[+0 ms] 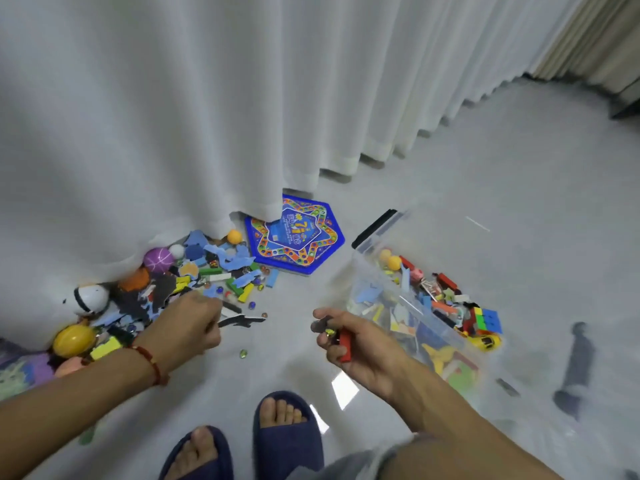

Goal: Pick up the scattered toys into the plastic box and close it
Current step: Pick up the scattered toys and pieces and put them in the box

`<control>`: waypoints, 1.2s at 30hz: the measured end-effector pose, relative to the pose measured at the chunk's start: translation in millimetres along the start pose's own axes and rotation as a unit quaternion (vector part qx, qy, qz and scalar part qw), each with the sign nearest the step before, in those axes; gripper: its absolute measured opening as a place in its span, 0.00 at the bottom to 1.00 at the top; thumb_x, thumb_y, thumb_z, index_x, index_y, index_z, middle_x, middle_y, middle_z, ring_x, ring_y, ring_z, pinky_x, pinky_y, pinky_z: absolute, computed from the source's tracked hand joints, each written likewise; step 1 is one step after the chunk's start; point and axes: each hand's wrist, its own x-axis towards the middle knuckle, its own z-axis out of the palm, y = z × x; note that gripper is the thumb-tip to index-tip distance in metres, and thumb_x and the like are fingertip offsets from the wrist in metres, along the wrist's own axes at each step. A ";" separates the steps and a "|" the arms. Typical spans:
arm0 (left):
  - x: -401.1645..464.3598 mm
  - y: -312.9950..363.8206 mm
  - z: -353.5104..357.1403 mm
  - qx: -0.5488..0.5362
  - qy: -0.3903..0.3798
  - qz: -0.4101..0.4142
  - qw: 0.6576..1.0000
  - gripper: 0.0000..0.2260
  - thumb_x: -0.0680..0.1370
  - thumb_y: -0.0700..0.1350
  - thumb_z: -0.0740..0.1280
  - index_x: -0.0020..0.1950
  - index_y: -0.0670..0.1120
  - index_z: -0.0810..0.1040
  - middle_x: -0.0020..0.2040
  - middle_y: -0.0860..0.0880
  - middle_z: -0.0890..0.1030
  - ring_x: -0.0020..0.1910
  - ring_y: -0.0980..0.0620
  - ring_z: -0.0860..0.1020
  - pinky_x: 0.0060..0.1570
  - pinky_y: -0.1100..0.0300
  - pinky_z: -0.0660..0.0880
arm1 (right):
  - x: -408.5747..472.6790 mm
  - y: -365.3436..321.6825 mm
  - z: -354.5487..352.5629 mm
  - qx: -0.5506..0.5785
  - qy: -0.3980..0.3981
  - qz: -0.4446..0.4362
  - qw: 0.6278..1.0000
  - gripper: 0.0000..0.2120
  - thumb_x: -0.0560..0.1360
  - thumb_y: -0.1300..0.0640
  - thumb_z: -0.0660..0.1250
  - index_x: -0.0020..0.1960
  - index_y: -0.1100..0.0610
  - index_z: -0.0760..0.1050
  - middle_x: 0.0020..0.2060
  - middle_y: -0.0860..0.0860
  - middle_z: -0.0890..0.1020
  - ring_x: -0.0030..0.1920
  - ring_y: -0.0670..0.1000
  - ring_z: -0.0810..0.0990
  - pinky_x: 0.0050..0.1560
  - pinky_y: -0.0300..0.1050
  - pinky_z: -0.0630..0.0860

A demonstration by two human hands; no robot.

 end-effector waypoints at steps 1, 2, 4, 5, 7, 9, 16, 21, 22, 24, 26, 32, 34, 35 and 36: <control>6.0 19.2 -19.5 -0.012 -0.001 0.016 1.000 0.11 0.64 0.39 0.71 0.30 0.48 0.69 0.28 0.52 0.73 0.31 0.52 0.69 0.28 0.58 0.69 | -16.3 -11.9 -2.4 0.011 0.004 -0.020 1.000 0.11 0.77 0.69 0.58 0.51 0.66 0.80 0.42 0.60 0.79 0.33 0.51 0.76 0.22 0.34 0.67; 12.5 40.5 -39.0 -0.032 0.001 0.025 0.999 0.10 0.66 0.42 0.70 0.31 0.50 0.70 0.29 0.53 0.74 0.32 0.53 0.70 0.29 0.60 0.69 | -31.7 -24.3 -6.9 0.027 0.012 -0.043 0.999 0.11 0.78 0.68 0.59 0.51 0.66 0.80 0.41 0.61 0.79 0.33 0.51 0.76 0.22 0.34 0.67; 25.4 85.7 -75.0 -0.118 0.006 0.024 0.993 0.08 0.66 0.45 0.70 0.31 0.51 0.72 0.29 0.53 0.77 0.32 0.55 0.75 0.30 0.64 0.71 | -58.9 -49.3 -20.5 0.057 0.044 -0.095 0.993 0.11 0.78 0.66 0.60 0.54 0.67 0.79 0.42 0.61 0.79 0.34 0.52 0.77 0.23 0.35 0.71; 33.5 108.2 -89.0 -0.166 0.003 0.018 0.986 0.07 0.66 0.44 0.71 0.32 0.51 0.73 0.29 0.54 0.79 0.31 0.57 0.77 0.30 0.66 0.71 | -69.5 -61.4 -29.8 0.072 0.066 -0.123 0.988 0.11 0.78 0.64 0.60 0.55 0.66 0.79 0.42 0.61 0.80 0.34 0.52 0.77 0.25 0.36 0.73; 54.6 151.4 -108.6 -0.245 -0.026 0.007 0.969 0.04 0.66 0.42 0.71 0.34 0.47 0.76 0.28 0.54 0.81 0.28 0.59 0.78 0.29 0.69 0.73 | -84.8 -84.7 -46.9 0.115 0.111 -0.175 0.971 0.11 0.78 0.62 0.60 0.54 0.67 0.77 0.40 0.60 0.80 0.35 0.54 0.78 0.32 0.40 0.78; 80.8 191.6 -119.1 -0.327 -0.064 -0.012 0.943 0.02 0.67 0.41 0.70 0.37 0.43 0.78 0.30 0.49 0.83 0.30 0.55 0.82 0.37 0.58 0.81 | -96.1 -104.0 -58.9 0.177 0.139 -0.214 0.950 0.09 0.78 0.61 0.58 0.49 0.66 0.73 0.37 0.60 0.79 0.39 0.59 0.77 0.45 0.47 0.79; 141.0 300.4 -119.8 -0.542 -0.157 -0.116 0.817 0.20 0.75 0.39 0.69 0.65 0.35 0.72 0.45 0.42 0.80 0.35 0.50 0.83 0.39 0.57 0.82 | -120.6 -132.0 -73.5 0.240 0.256 -0.265 0.898 0.24 0.77 0.61 0.59 0.72 0.63 0.60 0.67 0.63 0.64 0.67 0.69 0.70 0.65 0.70 0.70; 135.7 282.1 -131.9 -0.492 -0.164 -0.088 0.851 0.04 0.75 0.39 0.66 0.49 0.40 0.78 0.59 0.46 0.76 0.40 0.47 0.72 0.39 0.56 0.81 | -128.4 -140.0 -55.0 0.117 0.242 -0.262 0.927 0.18 0.79 0.58 0.60 0.67 0.63 0.65 0.59 0.63 0.68 0.60 0.67 0.73 0.67 0.64 0.71; 130.3 269.9 -136.0 -0.474 -0.154 -0.085 0.863 0.04 0.74 0.39 0.66 0.48 0.40 0.78 0.52 0.46 0.77 0.39 0.46 0.71 0.39 0.55 0.80 | -124.9 -140.8 -49.3 0.072 0.234 -0.257 0.935 0.18 0.79 0.57 0.61 0.67 0.63 0.69 0.61 0.63 0.70 0.59 0.65 0.75 0.64 0.63 0.74; 115.6 237.1 -143.1 -0.426 -0.121 -0.091 0.892 0.05 0.73 0.39 0.67 0.47 0.41 0.81 0.43 0.43 0.76 0.37 0.46 0.73 0.37 0.55 0.80 | -113.8 -139.1 -30.1 -0.030 0.204 -0.244 0.948 0.16 0.79 0.57 0.62 0.63 0.63 0.75 0.59 0.61 0.75 0.52 0.61 0.78 0.59 0.59 0.79; 96.2 198.2 -151.3 -0.368 -0.094 -0.100 0.919 0.06 0.71 0.43 0.68 0.46 0.44 0.82 0.45 0.41 0.80 0.38 0.47 0.77 0.38 0.51 0.83 | -98.3 -134.2 1.0 -0.153 0.168 -0.217 0.949 0.13 0.78 0.56 0.64 0.58 0.63 0.79 0.51 0.58 0.78 0.47 0.58 0.79 0.53 0.54 0.80; 18.1 74.8 -165.2 -0.263 -0.025 -0.181 0.947 0.05 0.74 0.45 0.68 0.47 0.49 0.81 0.47 0.47 0.83 0.42 0.49 0.81 0.43 0.54 0.81 | -20.6 -92.6 115.8 -0.547 0.037 -0.162 0.821 0.11 0.78 0.56 0.65 0.56 0.62 0.78 0.47 0.56 0.79 0.42 0.54 0.80 0.41 0.47 0.80; -9.4 37.0 -161.3 -0.210 -0.001 -0.191 0.959 0.05 0.75 0.47 0.68 0.50 0.51 0.80 0.50 0.50 0.81 0.47 0.51 0.80 0.45 0.59 0.77 | 6.4 -72.7 149.3 -0.642 -0.005 -0.156 0.751 0.12 0.79 0.56 0.62 0.56 0.63 0.77 0.49 0.58 0.79 0.45 0.55 0.79 0.40 0.47 0.82; -22.1 19.2 -157.2 -0.180 0.009 -0.193 0.964 0.06 0.75 0.47 0.68 0.51 0.51 0.79 0.52 0.51 0.80 0.50 0.51 0.79 0.47 0.60 0.75 | 20.2 -61.9 163.7 -0.684 -0.020 -0.158 0.712 0.13 0.79 0.56 0.61 0.56 0.64 0.77 0.49 0.60 0.80 0.44 0.55 0.79 0.41 0.50 0.83; -33.7 2.0 -151.5 -0.152 0.020 -0.193 0.969 0.07 0.75 0.47 0.67 0.52 0.51 0.79 0.53 0.50 0.80 0.52 0.51 0.78 0.48 0.60 0.74 | 34.7 -51.4 175.9 -0.725 -0.032 -0.164 0.668 0.14 0.79 0.56 0.60 0.56 0.65 0.78 0.49 0.62 0.80 0.42 0.56 0.79 0.44 0.52 0.83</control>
